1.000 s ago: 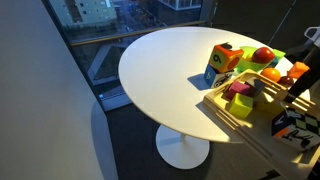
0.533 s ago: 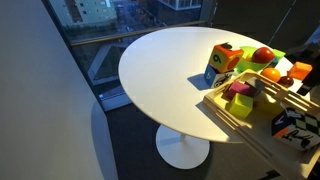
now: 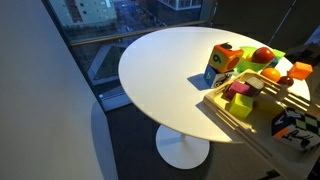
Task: Put the banana on the tray
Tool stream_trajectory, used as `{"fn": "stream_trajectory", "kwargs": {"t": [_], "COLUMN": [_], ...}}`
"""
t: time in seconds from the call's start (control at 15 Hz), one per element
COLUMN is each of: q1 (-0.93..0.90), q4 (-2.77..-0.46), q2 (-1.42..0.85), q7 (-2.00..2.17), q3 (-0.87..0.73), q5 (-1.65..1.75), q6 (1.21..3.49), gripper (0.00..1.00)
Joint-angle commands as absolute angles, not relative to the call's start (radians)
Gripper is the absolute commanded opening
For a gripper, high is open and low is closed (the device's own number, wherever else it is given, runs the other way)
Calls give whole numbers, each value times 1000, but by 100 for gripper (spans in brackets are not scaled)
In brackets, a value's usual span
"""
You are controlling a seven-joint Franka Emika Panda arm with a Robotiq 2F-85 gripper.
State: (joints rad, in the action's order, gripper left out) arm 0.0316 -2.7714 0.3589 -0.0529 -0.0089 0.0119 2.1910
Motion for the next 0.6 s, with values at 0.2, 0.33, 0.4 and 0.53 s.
{"fn": "stream_trajectory", "kwargs": {"t": [0.2, 0.33, 0.4, 0.53], "q1": [40, 41, 41, 43], "q4": [-2776, -2775, -2775, -2775], "q2": [555, 606, 629, 674], "q7": [9, 15, 22, 35], "q3": [-7, -8, -7, -7], "q5": [23, 18, 16, 12], "q6": [2007, 1984, 1977, 1966], "gripper": [100, 100, 100, 100]}}
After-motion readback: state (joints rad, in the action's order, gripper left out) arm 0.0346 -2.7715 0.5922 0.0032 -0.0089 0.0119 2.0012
